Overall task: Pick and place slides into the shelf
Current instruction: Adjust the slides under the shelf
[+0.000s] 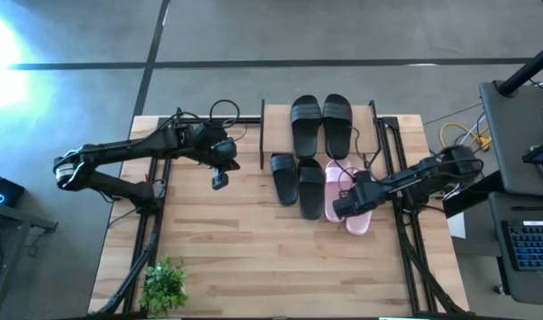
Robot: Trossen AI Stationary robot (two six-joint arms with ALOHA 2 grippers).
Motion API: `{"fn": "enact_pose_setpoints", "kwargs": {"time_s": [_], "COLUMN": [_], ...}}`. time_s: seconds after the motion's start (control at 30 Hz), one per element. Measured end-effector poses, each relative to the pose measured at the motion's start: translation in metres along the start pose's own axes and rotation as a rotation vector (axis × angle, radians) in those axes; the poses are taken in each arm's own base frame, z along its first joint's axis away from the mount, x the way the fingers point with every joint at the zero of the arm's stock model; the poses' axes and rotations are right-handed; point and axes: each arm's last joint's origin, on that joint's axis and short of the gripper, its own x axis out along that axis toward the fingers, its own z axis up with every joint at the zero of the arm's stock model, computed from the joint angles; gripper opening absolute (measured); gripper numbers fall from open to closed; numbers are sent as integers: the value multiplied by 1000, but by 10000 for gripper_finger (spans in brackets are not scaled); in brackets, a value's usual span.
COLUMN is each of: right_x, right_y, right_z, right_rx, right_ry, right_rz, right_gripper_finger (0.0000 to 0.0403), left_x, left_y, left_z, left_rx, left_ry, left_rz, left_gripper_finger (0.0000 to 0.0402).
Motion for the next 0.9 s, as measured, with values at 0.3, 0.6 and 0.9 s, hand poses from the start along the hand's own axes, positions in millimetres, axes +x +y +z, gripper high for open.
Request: {"fn": "enact_pose_setpoints", "kwargs": {"time_s": [0.3, 0.6, 0.9], "right_x": [0, -7, -40], "right_y": [3, 4, -13], "right_z": [3, 8, 22], "right_rx": [17, 33, 106], "right_ry": [-121, -176, -237], "right_rz": [35, 92, -57], "right_gripper_finger": [13, 13, 13], "left_x": [0, 0, 0], "left_y": [0, 0, 0], "left_z": [0, 1, 0], "left_rx": [0, 0, -28], "left_ry": [0, -3, 0], "left_rz": [0, 4, 3], "left_gripper_finger": [0, 0, 0]}}
